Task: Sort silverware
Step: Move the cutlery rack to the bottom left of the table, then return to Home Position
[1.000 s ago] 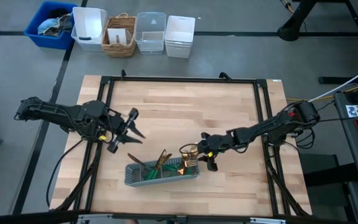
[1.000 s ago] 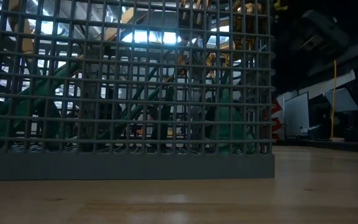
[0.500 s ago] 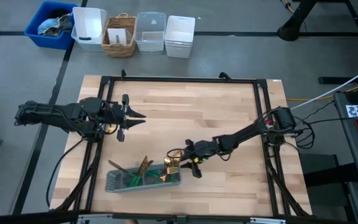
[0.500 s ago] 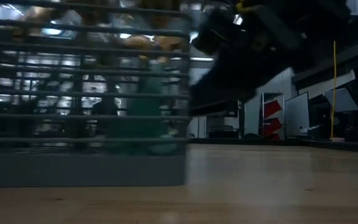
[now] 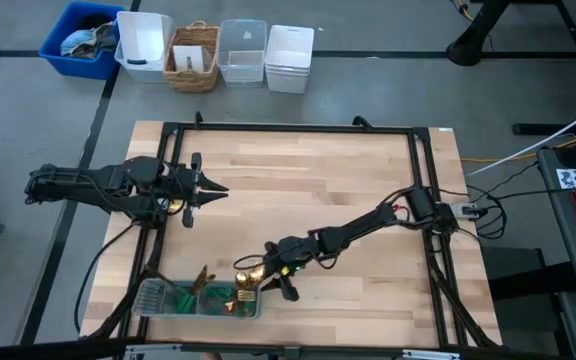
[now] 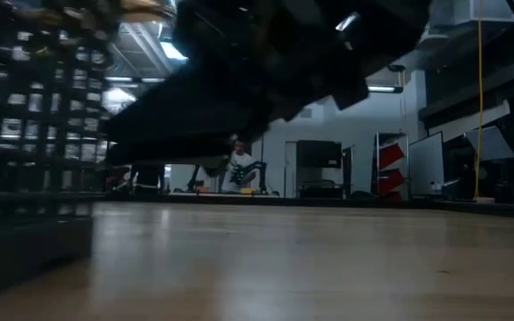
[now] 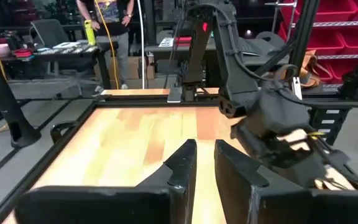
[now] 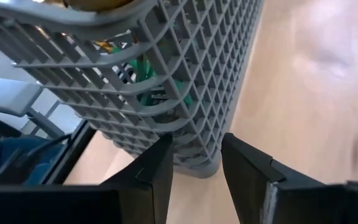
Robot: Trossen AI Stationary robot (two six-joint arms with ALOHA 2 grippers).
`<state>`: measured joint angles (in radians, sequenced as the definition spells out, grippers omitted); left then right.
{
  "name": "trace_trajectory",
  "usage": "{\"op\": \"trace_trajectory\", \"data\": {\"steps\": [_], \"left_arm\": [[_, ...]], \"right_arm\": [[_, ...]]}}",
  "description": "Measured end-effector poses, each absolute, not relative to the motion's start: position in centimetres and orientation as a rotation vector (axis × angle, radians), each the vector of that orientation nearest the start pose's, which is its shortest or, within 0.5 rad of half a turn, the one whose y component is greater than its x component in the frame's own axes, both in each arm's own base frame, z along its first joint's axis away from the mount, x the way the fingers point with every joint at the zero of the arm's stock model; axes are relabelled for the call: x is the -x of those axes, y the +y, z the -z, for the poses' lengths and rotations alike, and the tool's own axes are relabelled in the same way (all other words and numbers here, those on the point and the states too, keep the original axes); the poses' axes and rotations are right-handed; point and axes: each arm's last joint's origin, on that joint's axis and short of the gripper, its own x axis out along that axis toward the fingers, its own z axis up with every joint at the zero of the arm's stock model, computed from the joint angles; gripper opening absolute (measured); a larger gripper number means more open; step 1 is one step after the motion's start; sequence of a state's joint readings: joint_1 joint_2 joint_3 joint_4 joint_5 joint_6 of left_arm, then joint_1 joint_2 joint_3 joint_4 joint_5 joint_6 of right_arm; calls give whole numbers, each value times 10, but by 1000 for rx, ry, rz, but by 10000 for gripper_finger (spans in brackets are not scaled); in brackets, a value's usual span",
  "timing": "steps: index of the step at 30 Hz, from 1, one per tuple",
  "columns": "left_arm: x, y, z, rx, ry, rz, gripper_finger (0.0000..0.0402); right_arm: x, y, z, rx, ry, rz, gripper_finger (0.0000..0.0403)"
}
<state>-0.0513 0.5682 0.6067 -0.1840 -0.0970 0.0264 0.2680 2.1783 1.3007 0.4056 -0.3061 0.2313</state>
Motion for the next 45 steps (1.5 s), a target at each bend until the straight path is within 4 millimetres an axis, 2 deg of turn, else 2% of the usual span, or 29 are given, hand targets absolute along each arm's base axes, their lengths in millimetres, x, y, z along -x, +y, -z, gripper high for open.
{"op": "trace_trajectory", "data": {"steps": [5,14,18,22,26,31,35,37,40,45], "left_arm": [[-133,-4,-302,-60,137,-42,47],[-121,-3,-307,-27,92,-45,46],[-107,-3,-314,-9,18,-50,46],[-88,-2,-319,8,-49,-50,46],[-71,-1,-311,43,-67,-48,46],[-67,0,-276,87,-38,-53,46],[-68,0,-251,99,-65,-69,46],[-69,0,-244,75,-104,-78,46],[-73,0,-237,25,-119,-92,46],[-76,0,-230,-25,-93,-94,46]], "right_arm": [[-457,136,-130,-230,550,-518,136],[-455,134,-146,-221,596,-485,136],[-445,129,-169,-147,629,-412,136],[-431,122,-204,-63,633,-337,136],[-408,114,-249,54,622,-322,136],[-371,101,-299,168,628,-252,136],[-336,88,-326,234,684,-155,136],[-318,82,-331,243,688,-134,136],[-288,74,-326,229,662,-114,136],[-240,59,-295,153,528,-45,136]]}}
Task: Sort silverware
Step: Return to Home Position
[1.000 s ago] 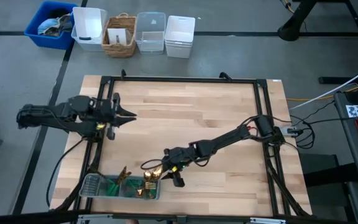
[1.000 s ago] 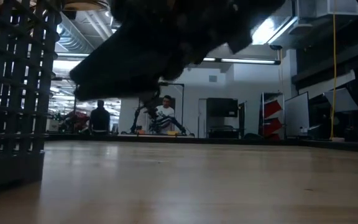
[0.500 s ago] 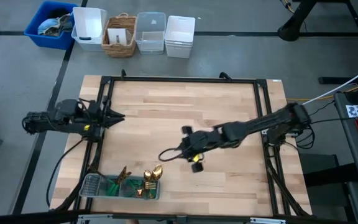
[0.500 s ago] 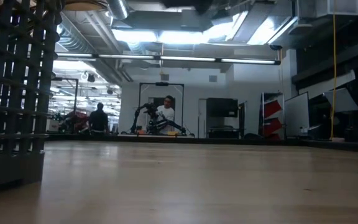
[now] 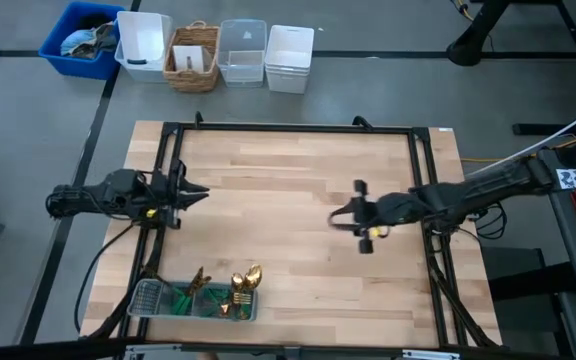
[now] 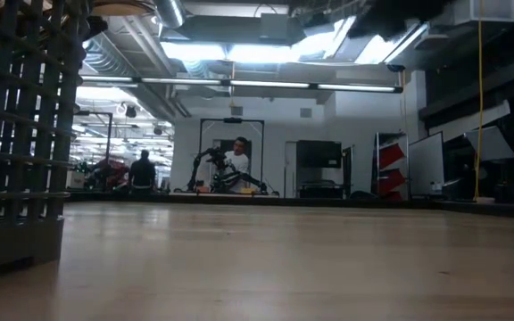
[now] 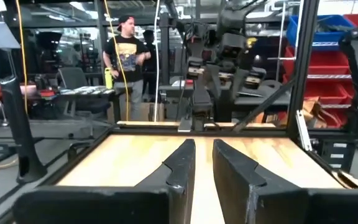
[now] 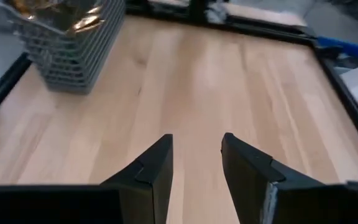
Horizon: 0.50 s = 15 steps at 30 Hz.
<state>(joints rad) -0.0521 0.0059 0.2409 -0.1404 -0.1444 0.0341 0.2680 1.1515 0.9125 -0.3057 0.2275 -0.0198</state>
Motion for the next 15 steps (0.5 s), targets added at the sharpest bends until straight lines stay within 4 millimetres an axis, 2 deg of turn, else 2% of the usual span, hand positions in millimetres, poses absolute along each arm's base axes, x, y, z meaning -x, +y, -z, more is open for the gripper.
{"op": "trace_trajectory", "data": {"steps": [8,15], "left_arm": [[-85,0,-208,-53,-38,-94,46],[-90,0,-189,-55,3,-96,46]], "right_arm": [[-174,39,-246,64,316,42,136],[-139,29,-221,0,226,45,136]]}}
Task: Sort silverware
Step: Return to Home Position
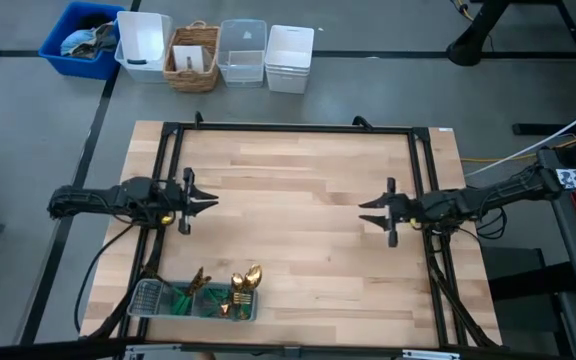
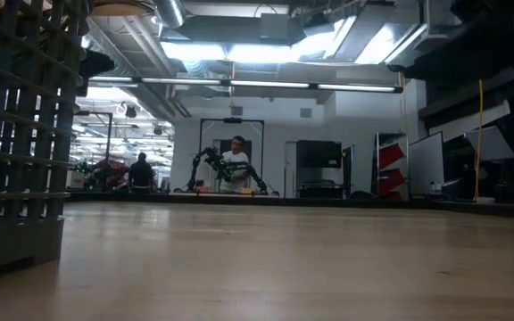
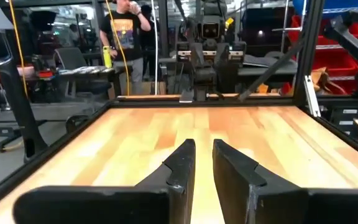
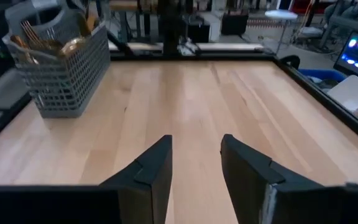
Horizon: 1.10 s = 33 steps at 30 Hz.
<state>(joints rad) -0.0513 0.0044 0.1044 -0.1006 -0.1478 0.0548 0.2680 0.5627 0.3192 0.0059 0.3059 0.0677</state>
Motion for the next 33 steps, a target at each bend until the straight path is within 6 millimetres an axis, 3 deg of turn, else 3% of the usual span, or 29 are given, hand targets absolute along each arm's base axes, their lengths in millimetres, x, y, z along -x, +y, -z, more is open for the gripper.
{"op": "trace_trajectory", "data": {"steps": [6,11,23,33], "left_arm": [[-95,1,-173,-57,-2,-138,46],[-97,1,-171,-85,-42,-171,46],[-97,2,-171,-81,-42,-183,47],[-97,2,-171,-18,-47,-182,47]], "right_arm": [[-120,23,-211,2,142,84,136],[-109,17,-206,10,76,162,136],[-109,17,-187,89,-58,189,136],[-111,4,-162,100,82,214,136]]}}
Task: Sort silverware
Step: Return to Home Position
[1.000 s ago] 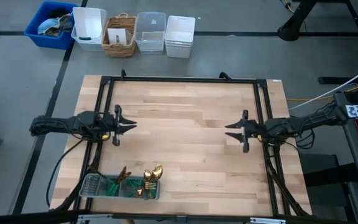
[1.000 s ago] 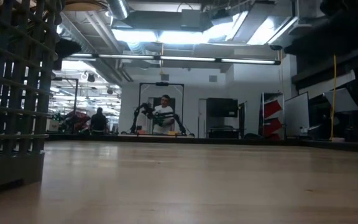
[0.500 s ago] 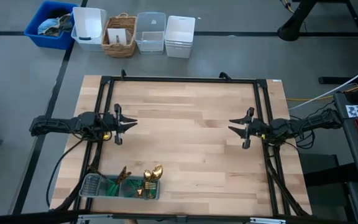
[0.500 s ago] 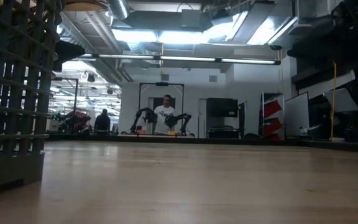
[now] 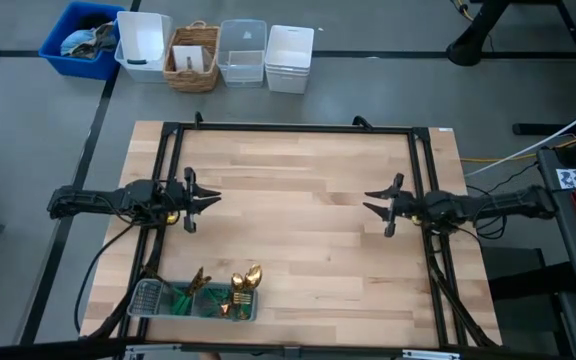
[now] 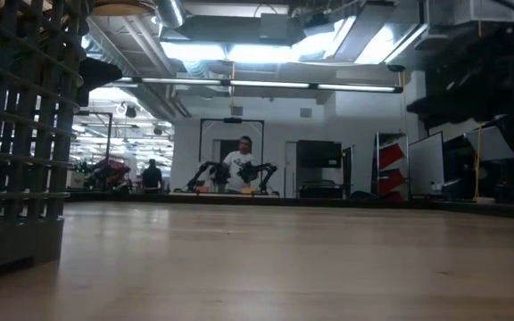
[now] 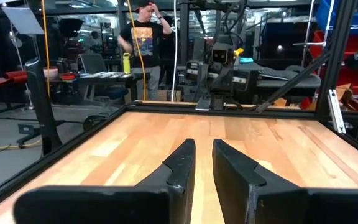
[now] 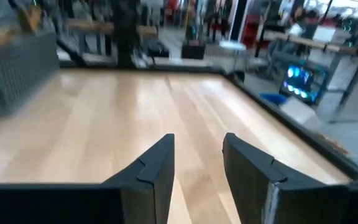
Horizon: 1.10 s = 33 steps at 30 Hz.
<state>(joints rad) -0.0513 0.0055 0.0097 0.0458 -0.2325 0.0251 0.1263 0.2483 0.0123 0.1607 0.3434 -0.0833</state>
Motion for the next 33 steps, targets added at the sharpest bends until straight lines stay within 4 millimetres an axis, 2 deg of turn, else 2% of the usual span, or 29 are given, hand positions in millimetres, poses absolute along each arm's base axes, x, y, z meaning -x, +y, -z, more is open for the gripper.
{"op": "trace_trajectory", "data": {"steps": [3,8,28,33], "left_arm": [[-97,2,-171,-20,-47,-182,47],[-97,2,-171,-26,-46,-182,47],[-97,2,-171,-26,-46,-182,47],[-97,2,-171,-26,-46,-181,47]], "right_arm": [[-110,0,-154,120,170,263,136],[-111,-6,-153,125,190,345,136],[-110,-7,-153,126,197,350,136],[-107,-7,-158,113,141,346,136]]}}
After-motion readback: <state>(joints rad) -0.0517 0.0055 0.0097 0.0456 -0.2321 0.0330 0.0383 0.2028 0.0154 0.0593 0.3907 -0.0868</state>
